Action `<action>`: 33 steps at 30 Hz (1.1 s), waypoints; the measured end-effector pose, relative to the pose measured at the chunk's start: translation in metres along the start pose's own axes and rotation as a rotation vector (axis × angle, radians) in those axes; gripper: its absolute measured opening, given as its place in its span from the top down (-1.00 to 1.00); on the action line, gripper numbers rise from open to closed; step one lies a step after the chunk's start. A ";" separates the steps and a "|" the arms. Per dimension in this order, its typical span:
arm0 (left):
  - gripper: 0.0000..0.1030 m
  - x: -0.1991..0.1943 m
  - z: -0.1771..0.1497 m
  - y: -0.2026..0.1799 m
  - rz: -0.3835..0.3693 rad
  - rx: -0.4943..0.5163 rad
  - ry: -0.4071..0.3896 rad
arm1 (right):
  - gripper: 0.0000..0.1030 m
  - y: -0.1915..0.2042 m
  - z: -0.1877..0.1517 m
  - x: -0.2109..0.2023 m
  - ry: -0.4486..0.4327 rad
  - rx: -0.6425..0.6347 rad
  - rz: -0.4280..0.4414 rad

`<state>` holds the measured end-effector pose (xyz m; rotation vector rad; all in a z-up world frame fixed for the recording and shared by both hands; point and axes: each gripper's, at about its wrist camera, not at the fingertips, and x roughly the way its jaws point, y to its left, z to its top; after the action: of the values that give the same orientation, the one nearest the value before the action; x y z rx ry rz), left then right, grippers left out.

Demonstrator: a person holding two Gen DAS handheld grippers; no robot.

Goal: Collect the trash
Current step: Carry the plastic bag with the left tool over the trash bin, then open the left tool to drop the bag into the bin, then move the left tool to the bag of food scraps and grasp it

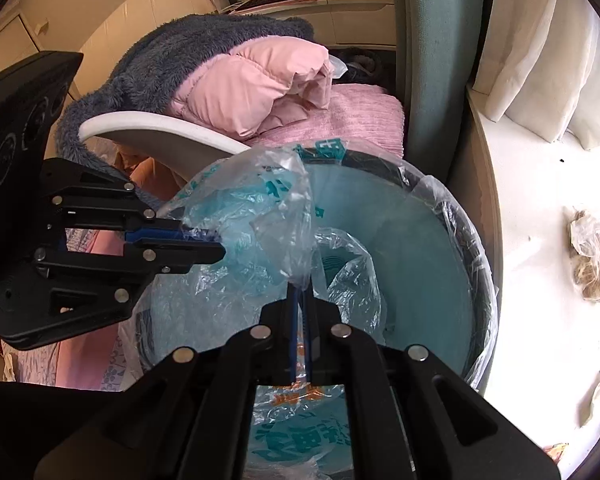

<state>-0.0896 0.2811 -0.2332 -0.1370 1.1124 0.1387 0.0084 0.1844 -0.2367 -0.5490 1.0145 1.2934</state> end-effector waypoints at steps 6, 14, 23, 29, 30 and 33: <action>-0.11 0.001 0.002 0.006 0.008 0.032 -0.031 | -0.10 -0.008 -0.003 -0.007 -0.023 -0.010 -0.051; -0.75 -0.015 0.021 0.001 0.017 0.075 -0.107 | -0.86 -0.023 -0.003 -0.047 -0.138 0.015 -0.152; -0.80 -0.043 0.042 -0.015 -0.022 0.147 -0.190 | -0.86 -0.046 -0.010 -0.108 -0.242 0.146 -0.299; -0.81 -0.045 0.065 -0.031 -0.070 0.205 -0.231 | -0.86 -0.064 -0.027 -0.142 -0.283 0.261 -0.417; -0.81 -0.044 0.071 -0.035 -0.080 0.213 -0.238 | -0.86 -0.068 -0.030 -0.148 -0.290 0.277 -0.434; -0.81 -0.040 0.088 -0.051 -0.103 0.234 -0.251 | -0.86 -0.084 -0.038 -0.164 -0.302 0.316 -0.473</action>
<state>-0.0201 0.2451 -0.1567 0.0327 0.8618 -0.0654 0.0840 0.0478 -0.1319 -0.3117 0.7566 0.7491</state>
